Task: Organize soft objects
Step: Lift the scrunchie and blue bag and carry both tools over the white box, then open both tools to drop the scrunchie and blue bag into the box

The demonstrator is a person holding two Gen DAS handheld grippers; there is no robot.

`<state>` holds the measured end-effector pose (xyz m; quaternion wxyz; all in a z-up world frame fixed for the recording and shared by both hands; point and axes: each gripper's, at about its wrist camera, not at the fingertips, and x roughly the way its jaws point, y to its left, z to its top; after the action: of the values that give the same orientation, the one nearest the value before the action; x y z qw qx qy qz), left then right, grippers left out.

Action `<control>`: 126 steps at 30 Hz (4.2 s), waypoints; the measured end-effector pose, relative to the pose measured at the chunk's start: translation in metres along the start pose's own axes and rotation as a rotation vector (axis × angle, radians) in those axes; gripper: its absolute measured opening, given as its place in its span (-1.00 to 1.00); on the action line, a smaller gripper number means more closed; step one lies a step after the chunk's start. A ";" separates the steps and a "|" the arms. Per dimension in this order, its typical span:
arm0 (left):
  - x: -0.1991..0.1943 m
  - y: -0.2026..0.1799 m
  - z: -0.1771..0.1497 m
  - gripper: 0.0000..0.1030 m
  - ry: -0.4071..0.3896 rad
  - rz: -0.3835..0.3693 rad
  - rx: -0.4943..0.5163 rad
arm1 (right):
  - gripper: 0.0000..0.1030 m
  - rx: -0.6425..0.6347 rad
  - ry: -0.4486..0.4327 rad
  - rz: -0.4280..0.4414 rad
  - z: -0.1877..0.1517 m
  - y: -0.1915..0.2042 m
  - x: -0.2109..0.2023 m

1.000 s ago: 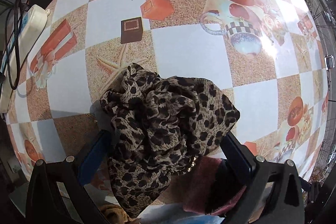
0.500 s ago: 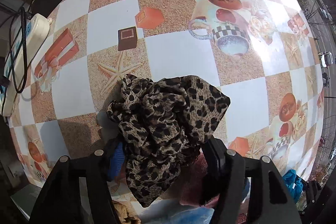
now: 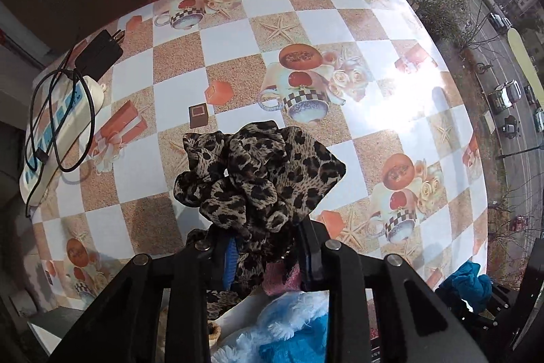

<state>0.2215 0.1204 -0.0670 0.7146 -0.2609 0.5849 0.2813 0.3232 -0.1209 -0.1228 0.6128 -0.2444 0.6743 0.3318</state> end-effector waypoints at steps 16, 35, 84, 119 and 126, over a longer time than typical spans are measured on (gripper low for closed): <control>-0.082 -0.146 -0.059 -0.39 -0.100 -0.169 0.358 | -0.44 0.132 -0.093 -0.032 -0.047 -0.036 -0.049; -0.142 -0.182 -0.226 -0.39 -0.052 -0.325 0.741 | -0.44 0.160 -0.050 -0.061 -0.146 -0.037 -0.061; -0.176 0.160 -0.360 -0.38 -0.173 0.027 -0.366 | -0.43 -0.816 -0.007 0.147 -0.182 0.333 -0.097; -0.148 0.212 -0.363 -0.38 -0.101 0.068 -0.514 | -0.43 -0.825 0.021 0.129 -0.166 0.381 -0.085; -0.143 0.220 -0.346 -0.37 -0.102 0.077 -0.505 | -0.43 -0.819 0.025 0.133 -0.155 0.394 -0.082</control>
<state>-0.1953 0.0192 0.0014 0.6442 -0.3940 0.4690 0.4580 -0.0592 0.0170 0.0207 0.4339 -0.4278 0.5082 0.6087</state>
